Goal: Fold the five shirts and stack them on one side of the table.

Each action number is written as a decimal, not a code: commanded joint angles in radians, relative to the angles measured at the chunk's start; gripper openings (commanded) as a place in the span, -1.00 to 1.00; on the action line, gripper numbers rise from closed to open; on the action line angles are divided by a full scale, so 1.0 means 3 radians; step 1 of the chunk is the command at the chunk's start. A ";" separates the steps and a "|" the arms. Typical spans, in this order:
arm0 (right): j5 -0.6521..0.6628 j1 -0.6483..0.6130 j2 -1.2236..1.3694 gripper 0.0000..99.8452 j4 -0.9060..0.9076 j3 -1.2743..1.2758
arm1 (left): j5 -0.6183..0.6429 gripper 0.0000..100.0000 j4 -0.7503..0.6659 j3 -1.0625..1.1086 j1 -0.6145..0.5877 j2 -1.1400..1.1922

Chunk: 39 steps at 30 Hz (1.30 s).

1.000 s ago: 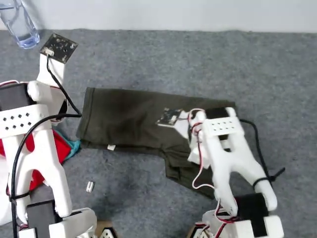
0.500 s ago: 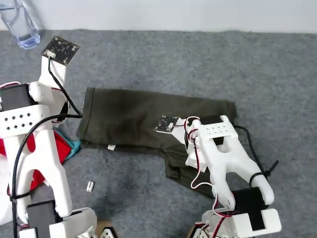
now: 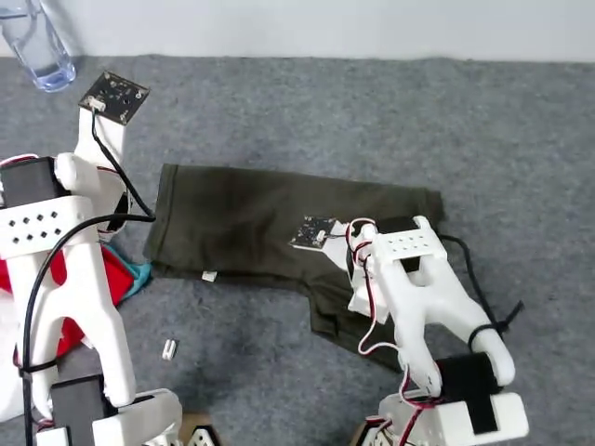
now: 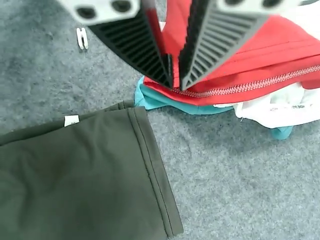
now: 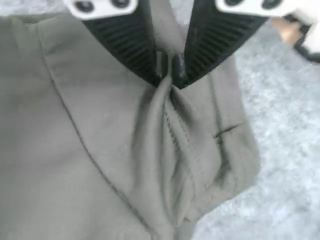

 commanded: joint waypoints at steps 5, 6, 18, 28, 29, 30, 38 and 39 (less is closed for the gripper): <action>0.0174 -0.0038 -0.0545 -0.98 0.0673 -0.0031 | 0.0020 -0.96 0.0036 -0.0013 0.0015 -0.0123; 0.0199 -0.0038 -0.0596 -0.98 0.0754 -0.0031 | 0.0020 -0.96 0.0036 -0.0013 0.0015 -0.0123; 0.0051 -0.0146 -0.0678 -0.77 0.0611 0.0230 | 0.0026 -0.96 0.0020 -0.0013 0.0026 -0.0123; -0.0194 -0.0412 -0.0923 -0.46 0.0974 -0.0194 | 0.0015 -0.96 0.0015 -0.0028 0.0020 -0.0123; -0.0194 -0.0401 -0.0974 -0.48 0.1015 -0.0302 | 0.0020 -0.96 0.0015 -0.0028 0.0020 -0.0118; -0.0194 -0.0366 -0.1025 -0.51 0.1025 -0.0389 | 0.0026 -0.96 0.0010 -0.0028 0.0020 -0.0113; -0.0194 0.0555 -0.0918 -0.94 0.0274 -0.0808 | 0.0036 -0.97 -0.0148 -0.0018 0.0015 -0.0123; -0.0194 0.0657 -0.0816 -0.95 0.0105 -0.0808 | 0.0036 -0.97 -0.0148 -0.0018 0.0020 -0.0123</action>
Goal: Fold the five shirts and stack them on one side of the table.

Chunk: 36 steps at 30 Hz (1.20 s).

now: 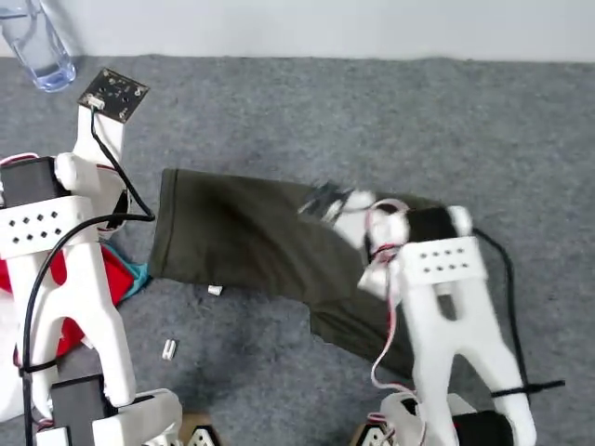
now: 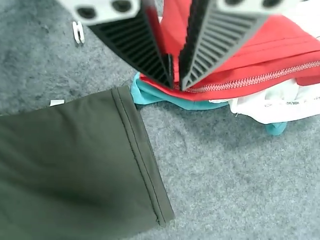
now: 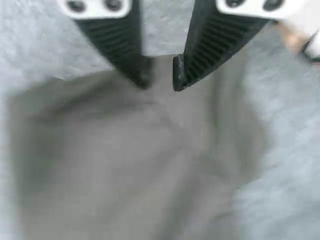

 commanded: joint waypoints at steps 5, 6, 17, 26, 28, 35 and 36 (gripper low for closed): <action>-0.0046 0.0591 0.0821 -0.98 -0.1230 -0.0194 | 0.0041 -0.97 -0.0056 -0.0013 0.0020 -0.0123; -0.0046 0.0606 0.0954 -0.98 -0.1399 -0.0194 | 0.0041 -0.97 -0.0051 -0.0013 0.0020 -0.0123; -0.0522 0.0667 0.1777 -0.98 -0.2897 -0.0199 | 0.0036 -0.97 0.0061 -0.0013 0.0000 -0.0123; -0.0537 0.1025 0.2273 -0.98 -0.2775 -0.0701 | 0.0036 -0.97 0.0061 -0.0013 0.0000 -0.0123; -0.0537 0.1046 0.2345 -0.98 -0.2555 -0.0849 | 0.0036 -0.97 0.0061 -0.0013 -0.0005 -0.0123; -0.0542 0.0811 0.2028 -0.98 -0.1603 -0.1054 | 0.0036 -0.97 0.0061 -0.0013 0.0000 -0.0123; -0.0542 0.0749 0.1951 -0.98 -0.1491 -0.1054 | 0.0036 -0.97 0.0061 -0.0013 0.0000 -0.0123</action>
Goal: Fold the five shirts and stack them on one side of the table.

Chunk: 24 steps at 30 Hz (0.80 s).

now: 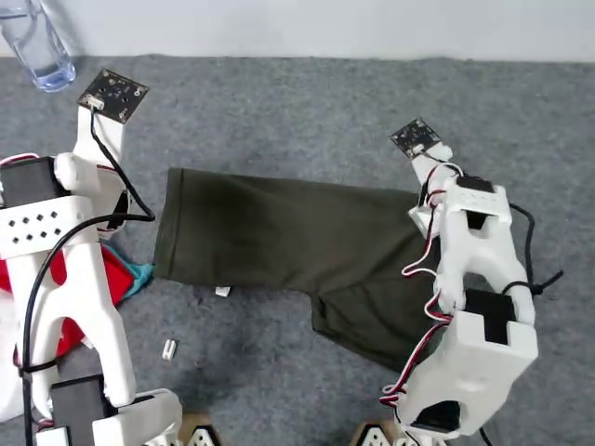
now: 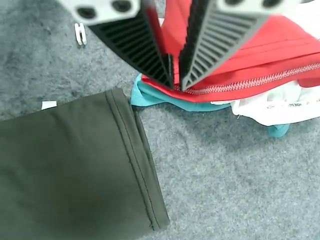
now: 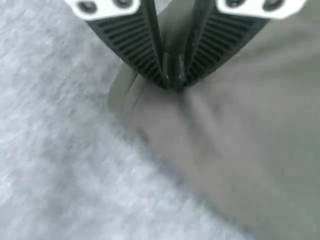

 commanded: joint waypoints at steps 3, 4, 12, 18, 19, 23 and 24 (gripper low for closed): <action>-0.0051 -0.0350 -0.0560 -0.98 0.0627 -0.0179 | 0.0020 -0.97 0.0031 -0.0013 0.0000 -0.0123; -0.0061 -0.0417 -0.0637 -0.98 0.0713 -0.0179 | 0.0020 -0.97 0.0031 -0.0013 0.0000 -0.0123; -0.0404 -0.0826 -0.1230 -0.98 0.1552 -0.0169 | 0.0020 -0.96 0.0031 -0.0013 -0.0005 -0.0123; -0.0404 -0.1015 -0.1363 -0.98 0.1874 0.0235 | 0.0020 -0.96 0.0031 -0.0013 -0.0005 -0.0123; -0.0394 -0.1041 -0.1389 -0.98 0.1864 0.0358 | 0.0020 -0.96 0.0031 -0.0013 -0.0005 -0.0123; -0.0399 -0.1199 -0.1450 -0.98 0.1481 0.0962 | 0.0020 -0.96 0.0102 -0.0013 0.0000 -0.0123; -0.0404 -0.1256 -0.1450 -0.98 0.1383 0.1095 | 0.0020 -0.96 0.0102 -0.0013 0.0000 -0.0123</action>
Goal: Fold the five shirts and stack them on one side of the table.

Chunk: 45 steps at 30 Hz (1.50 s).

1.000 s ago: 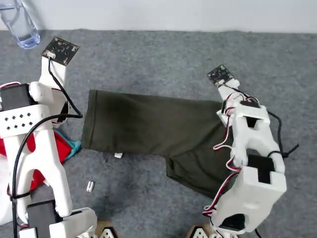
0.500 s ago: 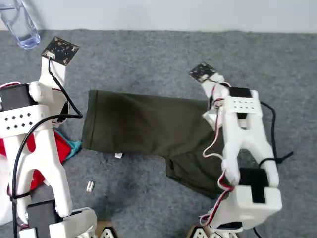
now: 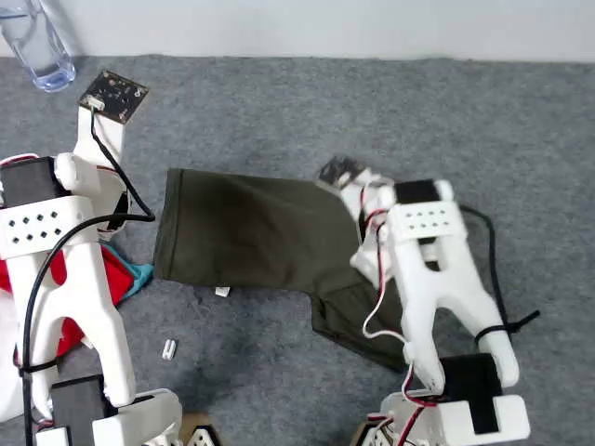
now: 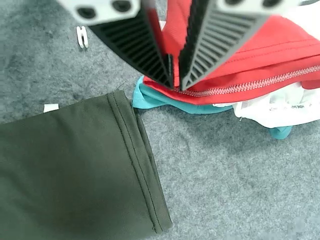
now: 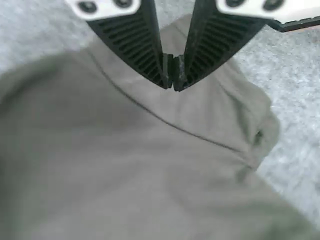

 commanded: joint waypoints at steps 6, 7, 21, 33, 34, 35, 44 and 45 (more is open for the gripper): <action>-0.0189 -0.0570 -0.0105 -0.98 -0.0504 0.0660 | 0.0020 -0.96 0.0041 -0.0013 -0.0005 -0.0123; -0.0245 -0.0621 -0.0095 -0.98 -0.0570 0.0680 | 0.0020 -0.96 0.0041 -0.0013 -0.0005 -0.0123; -0.0297 -0.0647 -0.1419 -0.98 0.0212 0.0660 | 0.0020 -0.96 0.0082 -0.0018 0.0015 -0.0123; -0.0286 0.0350 -0.4038 -0.98 0.1174 0.0639 | 0.0281 -0.96 0.0107 -0.0008 0.0496 -0.0123; -0.0292 0.0386 -0.4135 -0.98 0.1215 0.0639 | 0.0332 -0.96 0.0107 -0.0003 0.0598 -0.0123; -0.0302 0.0407 -0.4217 -0.98 0.1240 0.0639 | 0.0384 -0.96 0.0107 0.0003 0.0706 -0.0123; -0.0701 0.0391 -0.4662 -0.98 0.1460 0.0148 | 0.0987 -0.95 -0.0153 0.0453 0.1836 -0.0128; -0.0762 0.0391 -0.4687 -0.98 0.1460 0.0107 | 0.1048 -0.93 -0.0235 0.0529 0.1903 -0.0128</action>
